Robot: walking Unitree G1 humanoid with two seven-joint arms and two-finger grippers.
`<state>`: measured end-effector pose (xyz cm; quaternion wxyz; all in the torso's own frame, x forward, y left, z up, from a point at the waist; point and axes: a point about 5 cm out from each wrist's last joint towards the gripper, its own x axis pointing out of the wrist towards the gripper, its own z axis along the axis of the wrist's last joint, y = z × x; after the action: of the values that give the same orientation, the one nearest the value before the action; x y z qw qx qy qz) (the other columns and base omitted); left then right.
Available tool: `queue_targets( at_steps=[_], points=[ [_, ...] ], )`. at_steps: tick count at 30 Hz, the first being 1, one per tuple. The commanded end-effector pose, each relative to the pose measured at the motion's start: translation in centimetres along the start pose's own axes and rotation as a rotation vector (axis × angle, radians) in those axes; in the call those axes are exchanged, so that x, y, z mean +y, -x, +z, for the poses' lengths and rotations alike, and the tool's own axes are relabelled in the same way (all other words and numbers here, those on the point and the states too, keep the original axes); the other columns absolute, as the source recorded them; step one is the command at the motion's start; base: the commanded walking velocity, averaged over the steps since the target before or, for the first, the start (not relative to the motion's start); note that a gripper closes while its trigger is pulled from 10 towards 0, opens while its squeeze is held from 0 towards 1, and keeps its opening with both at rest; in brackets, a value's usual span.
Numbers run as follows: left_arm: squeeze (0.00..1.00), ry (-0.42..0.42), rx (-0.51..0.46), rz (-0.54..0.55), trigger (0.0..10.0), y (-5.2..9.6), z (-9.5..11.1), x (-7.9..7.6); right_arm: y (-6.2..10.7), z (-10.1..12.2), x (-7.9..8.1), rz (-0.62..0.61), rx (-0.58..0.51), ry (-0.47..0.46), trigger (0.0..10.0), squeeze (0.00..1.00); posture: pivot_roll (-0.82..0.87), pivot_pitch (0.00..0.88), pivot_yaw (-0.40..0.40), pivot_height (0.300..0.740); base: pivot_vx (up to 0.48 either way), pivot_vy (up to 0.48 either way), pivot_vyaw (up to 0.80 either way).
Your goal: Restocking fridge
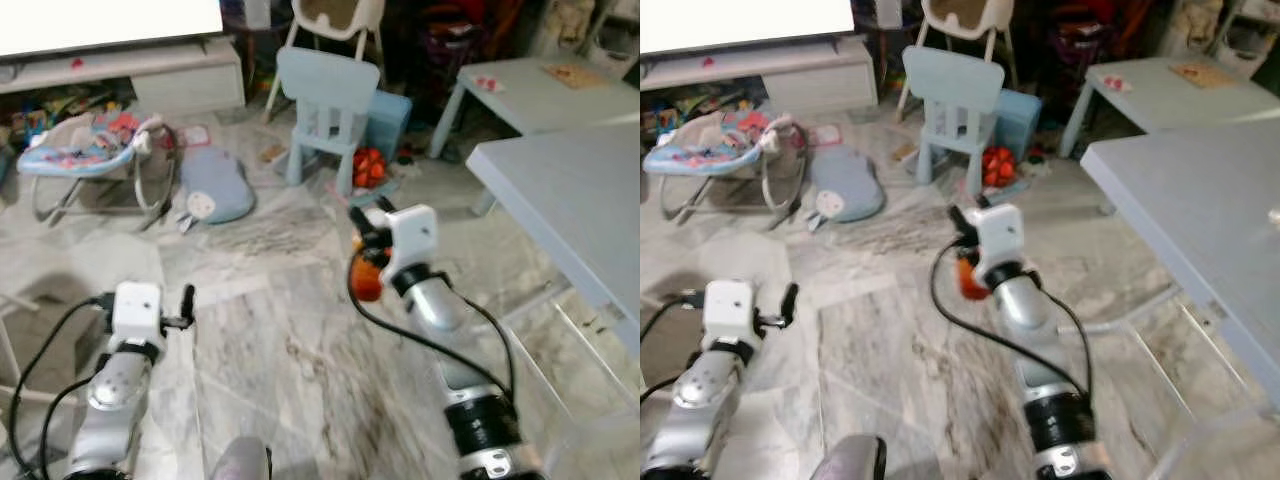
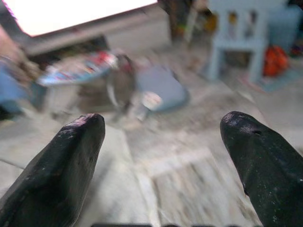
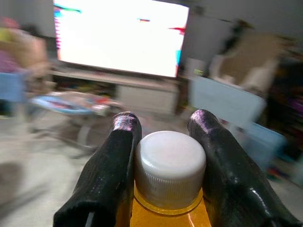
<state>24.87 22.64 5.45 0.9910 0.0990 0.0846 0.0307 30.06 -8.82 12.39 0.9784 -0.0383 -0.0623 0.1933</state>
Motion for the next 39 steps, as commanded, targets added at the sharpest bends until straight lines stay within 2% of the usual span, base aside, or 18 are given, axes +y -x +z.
queue_targets(
  at_steps=[1,4,6,11,15,18,20,24,29,32,36,39],
  points=[
    [0.0,0.006,-0.003,-0.007,10.0,0.5,-0.2,-0.1,0.3,0.0,-0.8,-0.013,-0.011,0.019,10.0,0.0,0.12,0.005,-0.048,0.74,0.0,0.0,0.79],
    [0.0,0.019,0.018,0.034,10.0,1.1,-0.6,0.4,0.5,-0.2,-0.9,-0.004,-0.008,0.015,10.0,0.0,0.12,0.003,-0.047,0.74,0.0,0.0,0.79],
    [0.0,-0.008,0.017,0.045,10.0,1.5,-0.9,0.6,0.5,-0.1,-0.8,0.001,-0.009,0.013,10.0,0.0,0.12,0.003,-0.047,0.74,0.0,0.0,0.79],
    [0.0,-0.015,0.037,0.093,10.0,1.7,-1.3,0.9,0.2,0.2,-0.4,0.027,-0.024,0.012,10.0,0.0,0.13,0.002,-0.054,0.74,0.0,0.0,0.79],
    [0.0,-0.063,0.031,0.014,10.0,1.3,-1.3,1.0,0.1,0.2,-0.3,0.034,-0.027,0.016,10.0,0.0,0.14,0.0,-0.056,0.74,0.0,0.0,0.79],
    [0.0,-0.053,0.015,-0.006,10.0,1.0,-0.9,1.1,0.3,0.2,-0.6,0.02,-0.03,0.029,10.0,0.0,0.14,0.0,-0.055,0.74,0.0,0.0,0.79],
    [0.0,-0.031,-0.001,-0.006,10.0,0.3,-0.1,1.2,0.8,0.0,-1.6,-0.036,-0.023,0.038,10.0,0.0,0.13,0.0,-0.042,0.74,0.0,0.0,0.79],
    [0.0,-0.013,-0.016,-0.02,10.0,0.0,0.3,-0.2,2.3,-1.0,-3.3,-0.151,0.008,0.045,10.0,0.0,0.11,0.0,0.014,0.74,0.0,0.0,0.79],
    [0.0,-0.035,-0.051,-0.089,10.0,-0.3,0.8,-1.8,3.8,-1.9,-4.1,-0.234,0.036,0.047,10.0,0.0,0.08,0.0,0.051,0.74,0.0,0.0,0.79],
    [0.0,-0.003,-0.026,-0.068,10.0,-0.9,0.7,-1.4,3.6,-2.0,-3.8,-0.22,0.038,0.048,10.0,0.0,0.08,0.0,0.047,0.74,0.0,0.0,0.79],
    [0.0,-0.006,-0.022,-0.061,10.0,-1.0,0.7,-1.0,3.1,-2.1,-3.5,-0.194,0.047,0.046,10.0,0.0,0.1,0.0,0.024,0.74,0.0,0.0,0.34],
    [0.0,-0.01,-0.033,-0.07,10.0,-1.0,0.8,-1.1,2.7,-2.1,-3.5,-0.178,0.05,0.04,10.0,0.0,0.13,0.0,-0.019,0.74,0.0,0.48,0.0]
  ],
)
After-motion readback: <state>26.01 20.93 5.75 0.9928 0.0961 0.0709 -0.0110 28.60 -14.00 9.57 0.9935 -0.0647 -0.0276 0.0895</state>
